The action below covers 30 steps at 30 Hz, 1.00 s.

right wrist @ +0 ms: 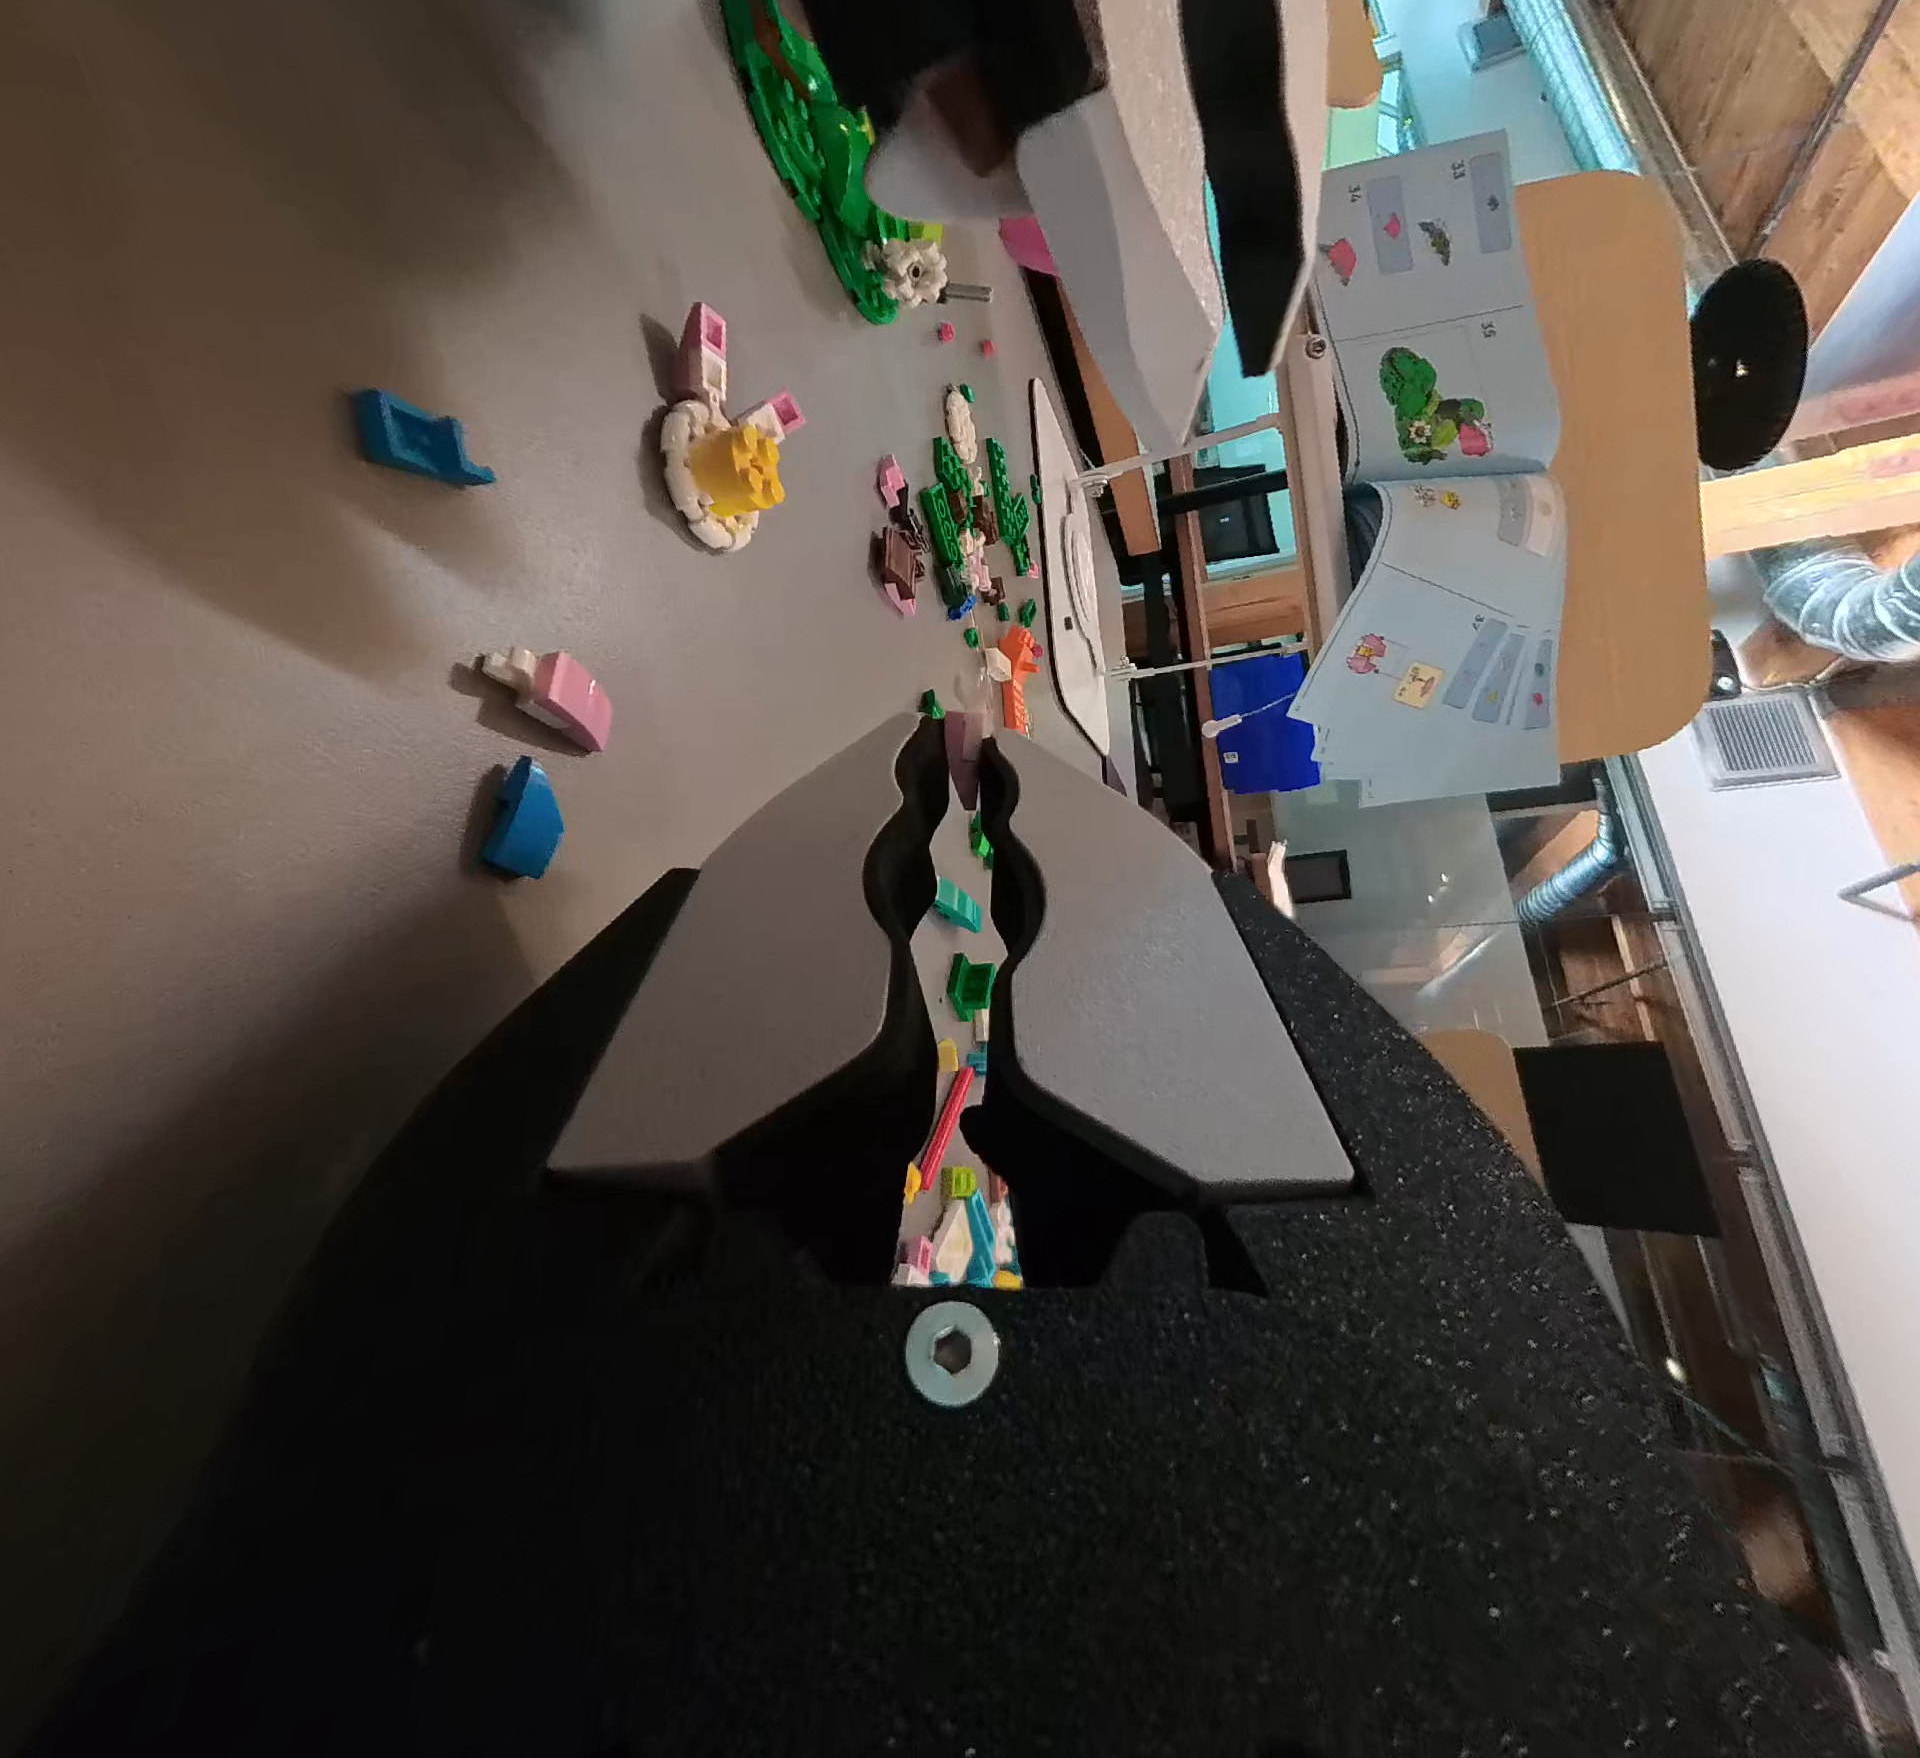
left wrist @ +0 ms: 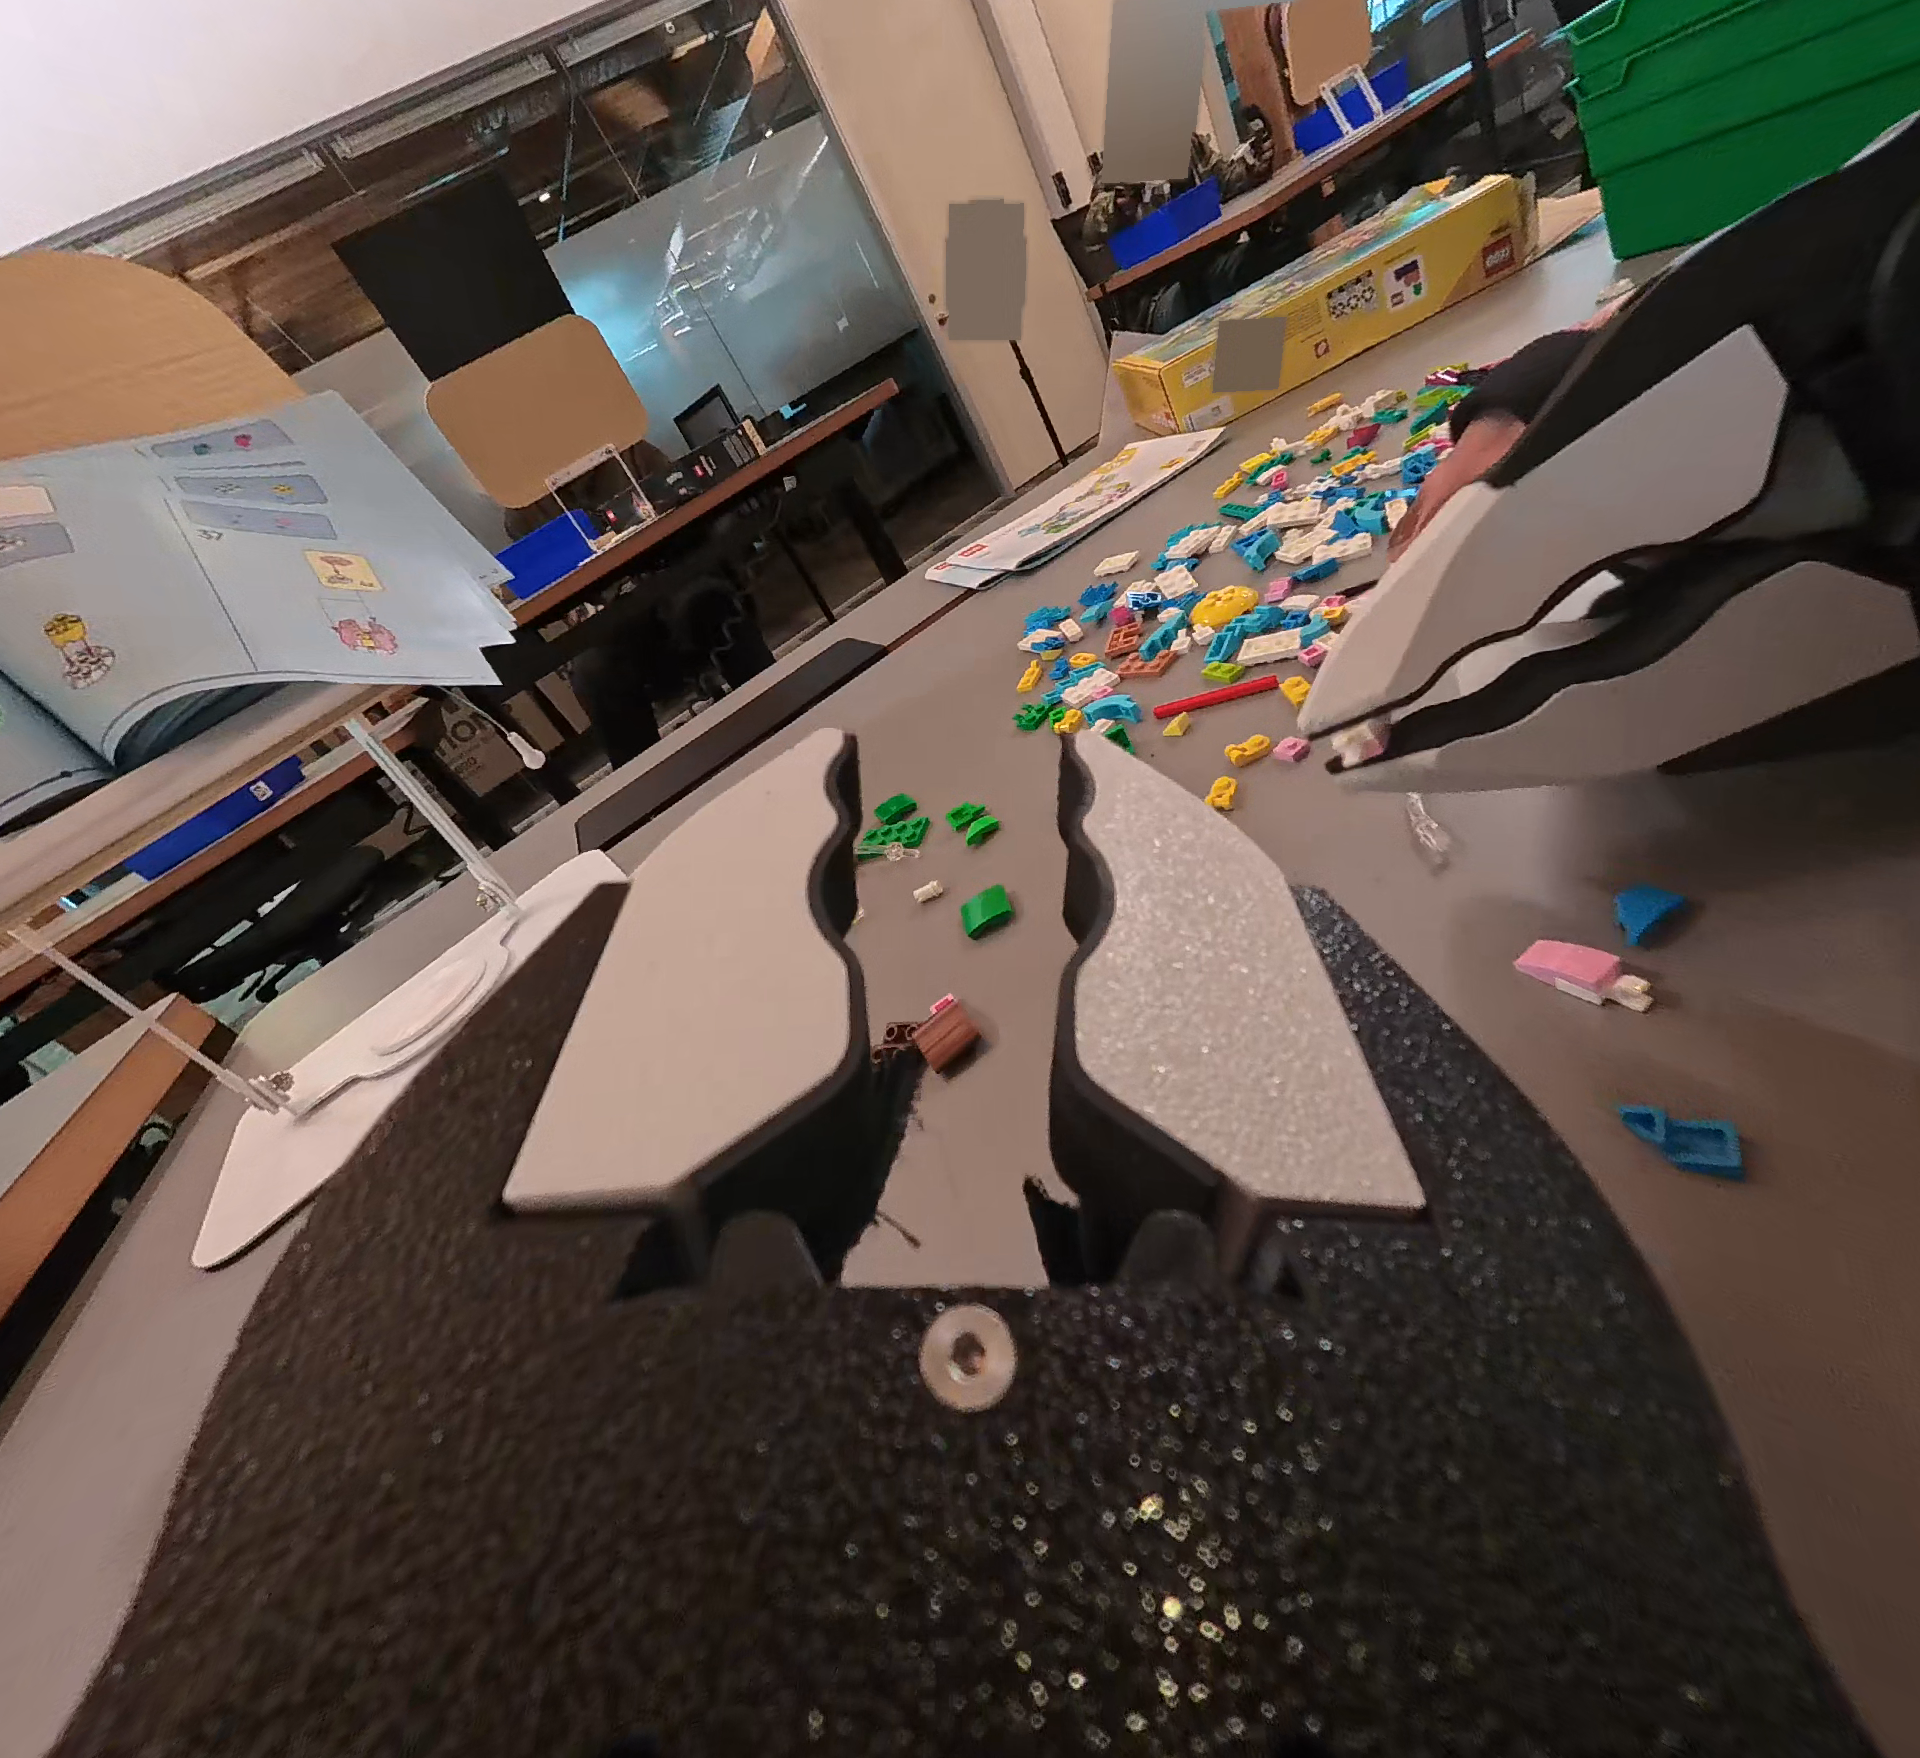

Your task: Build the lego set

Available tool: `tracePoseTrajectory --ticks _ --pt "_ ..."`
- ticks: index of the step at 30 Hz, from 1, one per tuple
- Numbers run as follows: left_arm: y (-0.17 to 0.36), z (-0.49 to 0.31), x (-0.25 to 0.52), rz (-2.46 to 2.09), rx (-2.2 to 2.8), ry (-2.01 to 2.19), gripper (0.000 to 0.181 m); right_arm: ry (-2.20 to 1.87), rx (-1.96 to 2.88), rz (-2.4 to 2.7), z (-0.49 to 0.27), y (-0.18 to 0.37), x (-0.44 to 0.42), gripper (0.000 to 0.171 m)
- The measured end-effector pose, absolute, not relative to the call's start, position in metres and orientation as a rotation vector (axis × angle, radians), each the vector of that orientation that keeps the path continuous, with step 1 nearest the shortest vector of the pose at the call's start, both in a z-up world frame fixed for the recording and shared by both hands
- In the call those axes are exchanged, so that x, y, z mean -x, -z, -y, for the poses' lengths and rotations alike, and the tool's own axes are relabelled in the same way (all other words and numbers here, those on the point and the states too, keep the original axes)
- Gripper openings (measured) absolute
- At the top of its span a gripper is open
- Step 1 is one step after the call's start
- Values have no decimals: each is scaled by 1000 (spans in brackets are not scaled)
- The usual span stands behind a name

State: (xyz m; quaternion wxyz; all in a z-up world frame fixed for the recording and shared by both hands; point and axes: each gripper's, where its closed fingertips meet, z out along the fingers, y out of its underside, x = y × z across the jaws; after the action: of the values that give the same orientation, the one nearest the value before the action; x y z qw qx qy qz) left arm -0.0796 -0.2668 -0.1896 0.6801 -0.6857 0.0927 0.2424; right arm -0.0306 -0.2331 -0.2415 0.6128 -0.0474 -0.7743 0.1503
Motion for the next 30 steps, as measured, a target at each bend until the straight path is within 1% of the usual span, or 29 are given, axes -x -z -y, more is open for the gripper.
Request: tracePoseTrajectory --ticks 7,17,30 --pt "189 269 84 -165 1538 -504 32 -355 128 1780 229 240 31 5" --pt "173 287 110 32 1434 -489 29 -344 121 1771 229 238 31 5" --pt "179 284 108 25 1462 -433 19 -346 113 1772 229 239 31 5"
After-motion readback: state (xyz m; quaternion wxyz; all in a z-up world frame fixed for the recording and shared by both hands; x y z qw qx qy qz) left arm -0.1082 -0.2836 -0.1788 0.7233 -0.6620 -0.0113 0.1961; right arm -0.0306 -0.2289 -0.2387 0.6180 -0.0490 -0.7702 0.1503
